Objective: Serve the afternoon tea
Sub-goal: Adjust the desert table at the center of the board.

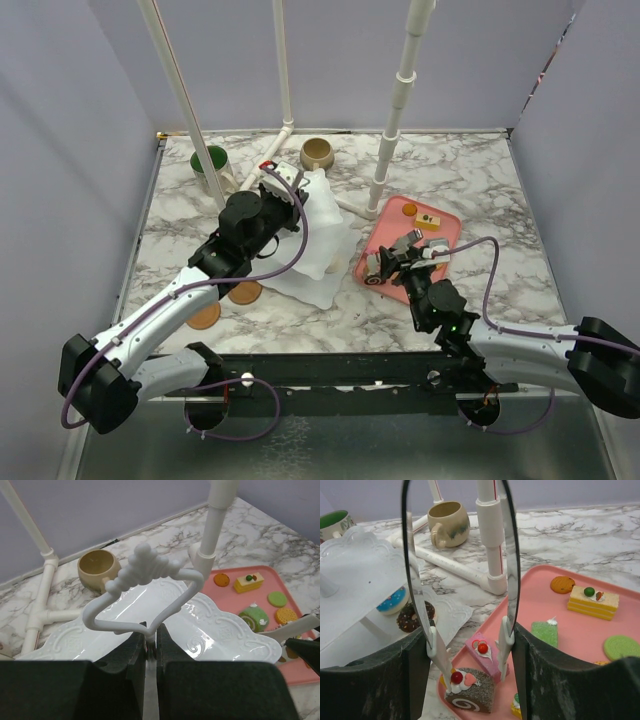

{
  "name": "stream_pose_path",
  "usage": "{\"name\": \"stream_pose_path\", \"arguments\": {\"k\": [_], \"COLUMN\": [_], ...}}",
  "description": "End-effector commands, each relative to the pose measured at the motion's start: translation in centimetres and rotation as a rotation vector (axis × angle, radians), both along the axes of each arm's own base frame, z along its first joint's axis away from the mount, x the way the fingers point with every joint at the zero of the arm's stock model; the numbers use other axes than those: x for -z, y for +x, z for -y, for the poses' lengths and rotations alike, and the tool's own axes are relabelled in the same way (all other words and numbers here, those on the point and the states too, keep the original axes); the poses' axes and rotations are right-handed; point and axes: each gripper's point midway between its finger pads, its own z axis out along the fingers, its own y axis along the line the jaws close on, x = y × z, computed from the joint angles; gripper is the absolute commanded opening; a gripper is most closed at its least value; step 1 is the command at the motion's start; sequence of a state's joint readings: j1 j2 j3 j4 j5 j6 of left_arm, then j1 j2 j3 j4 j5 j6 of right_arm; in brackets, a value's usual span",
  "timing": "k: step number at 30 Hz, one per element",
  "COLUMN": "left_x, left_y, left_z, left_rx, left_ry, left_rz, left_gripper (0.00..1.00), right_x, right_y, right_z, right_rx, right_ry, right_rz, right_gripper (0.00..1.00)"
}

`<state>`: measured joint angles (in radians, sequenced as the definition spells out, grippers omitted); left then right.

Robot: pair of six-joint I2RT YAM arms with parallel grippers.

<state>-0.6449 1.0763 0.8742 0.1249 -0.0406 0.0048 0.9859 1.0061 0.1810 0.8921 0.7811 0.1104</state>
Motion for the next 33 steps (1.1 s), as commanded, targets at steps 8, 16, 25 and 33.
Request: {"name": "stream_pose_path", "arguments": {"k": [8, 16, 25, 33], "left_x": [-3.5, -3.6, -3.0, -3.0], "left_y": [0.4, -0.2, -1.9, -2.1], "left_z": [-1.4, -0.3, 0.4, -0.2], "left_rx": [-0.113, -0.047, 0.082, 0.095], "left_ry": [-0.098, -0.105, -0.035, -0.009], "left_rz": [0.04, 0.028, 0.022, 0.024], "left_gripper": [0.05, 0.64, 0.72, 0.72], "right_x": [-0.3, 1.4, 1.6, 0.9], "right_y": [-1.2, -2.2, -1.6, -0.8], "right_z": [-1.1, -2.1, -2.8, -2.8], "right_rx": [-0.116, -0.205, -0.204, -0.183], "right_ry": [0.045, 0.03, -0.006, -0.069], "right_rz": [-0.021, -0.066, -0.05, 0.001], "right_gripper": [0.6, 0.59, 0.59, 0.57]}}
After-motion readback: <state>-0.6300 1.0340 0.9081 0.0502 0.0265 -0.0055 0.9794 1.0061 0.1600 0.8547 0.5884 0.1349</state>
